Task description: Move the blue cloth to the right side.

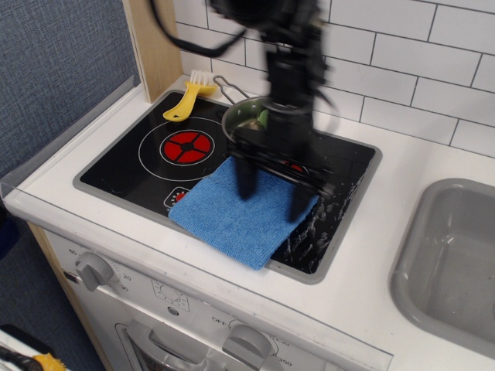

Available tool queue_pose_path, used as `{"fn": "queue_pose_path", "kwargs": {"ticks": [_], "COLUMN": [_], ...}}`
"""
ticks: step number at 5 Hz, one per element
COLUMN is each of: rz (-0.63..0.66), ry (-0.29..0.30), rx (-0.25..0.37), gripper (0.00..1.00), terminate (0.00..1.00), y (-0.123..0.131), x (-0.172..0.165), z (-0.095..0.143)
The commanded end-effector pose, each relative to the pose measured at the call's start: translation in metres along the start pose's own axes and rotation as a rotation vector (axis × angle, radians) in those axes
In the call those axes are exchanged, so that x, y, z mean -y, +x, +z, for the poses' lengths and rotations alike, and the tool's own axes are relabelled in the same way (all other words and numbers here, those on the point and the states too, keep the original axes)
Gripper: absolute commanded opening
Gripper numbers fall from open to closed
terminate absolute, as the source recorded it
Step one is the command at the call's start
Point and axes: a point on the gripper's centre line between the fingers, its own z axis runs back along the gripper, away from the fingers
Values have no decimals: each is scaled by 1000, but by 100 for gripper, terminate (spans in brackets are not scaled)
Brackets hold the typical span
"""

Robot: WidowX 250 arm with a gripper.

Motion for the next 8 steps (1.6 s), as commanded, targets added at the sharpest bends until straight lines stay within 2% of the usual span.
{"fn": "queue_pose_path", "kwargs": {"ticks": [1, 2, 3, 4, 5, 6, 7, 8], "rz": [12, 7, -37, -56, -110, -141, -112, -118], "ry": [29, 14, 5, -19, 14, 63, 67, 23], "rx": [65, 119, 239, 287, 294, 316, 279, 258], "gripper": [100, 100, 100, 100, 100, 100, 100, 100], "terminate": [0, 0, 0, 0, 0, 0, 0, 0], "y": [9, 7, -1, -8, -17, -20, -12, -6], "x": [30, 18, 5, -2, -15, -50, -61, -55], "z": [18, 36, 71, 84, 79, 57, 28, 11]}}
